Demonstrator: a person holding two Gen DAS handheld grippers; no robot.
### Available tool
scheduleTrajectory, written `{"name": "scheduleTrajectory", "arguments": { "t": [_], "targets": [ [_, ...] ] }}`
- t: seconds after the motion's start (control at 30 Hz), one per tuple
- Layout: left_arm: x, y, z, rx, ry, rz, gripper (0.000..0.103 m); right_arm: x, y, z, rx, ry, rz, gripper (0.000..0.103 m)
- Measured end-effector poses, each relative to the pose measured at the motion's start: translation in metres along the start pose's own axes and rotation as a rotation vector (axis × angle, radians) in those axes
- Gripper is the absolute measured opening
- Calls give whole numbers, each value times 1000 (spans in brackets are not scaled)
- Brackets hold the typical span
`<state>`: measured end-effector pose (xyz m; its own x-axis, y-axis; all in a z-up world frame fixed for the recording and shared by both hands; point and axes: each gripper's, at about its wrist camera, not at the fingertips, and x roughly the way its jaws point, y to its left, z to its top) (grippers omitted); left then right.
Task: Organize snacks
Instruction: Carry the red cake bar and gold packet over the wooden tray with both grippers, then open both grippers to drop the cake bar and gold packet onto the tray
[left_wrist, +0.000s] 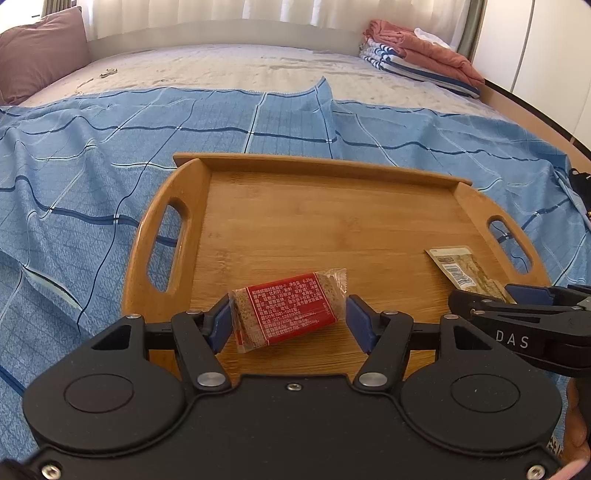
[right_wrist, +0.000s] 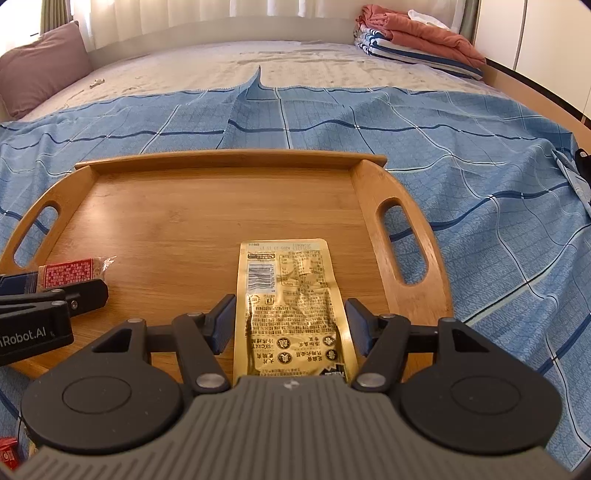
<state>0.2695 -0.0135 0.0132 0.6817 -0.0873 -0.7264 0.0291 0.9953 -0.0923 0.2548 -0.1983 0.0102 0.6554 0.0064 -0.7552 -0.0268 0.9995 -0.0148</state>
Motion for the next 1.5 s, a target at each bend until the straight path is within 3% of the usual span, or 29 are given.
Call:
{"name": "scheduleTrajectory", "arguments": {
  "t": [0.6,0.77,1.13,1.5],
  "targets": [
    [1,-5,-2,33,-15,17,62,1,-1,0,11,3,10,67],
    [1,-3,-1,18,-12,11,63,1,-2,0,9,3,12,72],
    [-16,3,3,-8,-35,20,93,-12,-4,2,5,-22,22,85],
    [-86,8,-16,40,-131,-27,103,-70,-25,-11,1,-109,64,92]
  ]
}}
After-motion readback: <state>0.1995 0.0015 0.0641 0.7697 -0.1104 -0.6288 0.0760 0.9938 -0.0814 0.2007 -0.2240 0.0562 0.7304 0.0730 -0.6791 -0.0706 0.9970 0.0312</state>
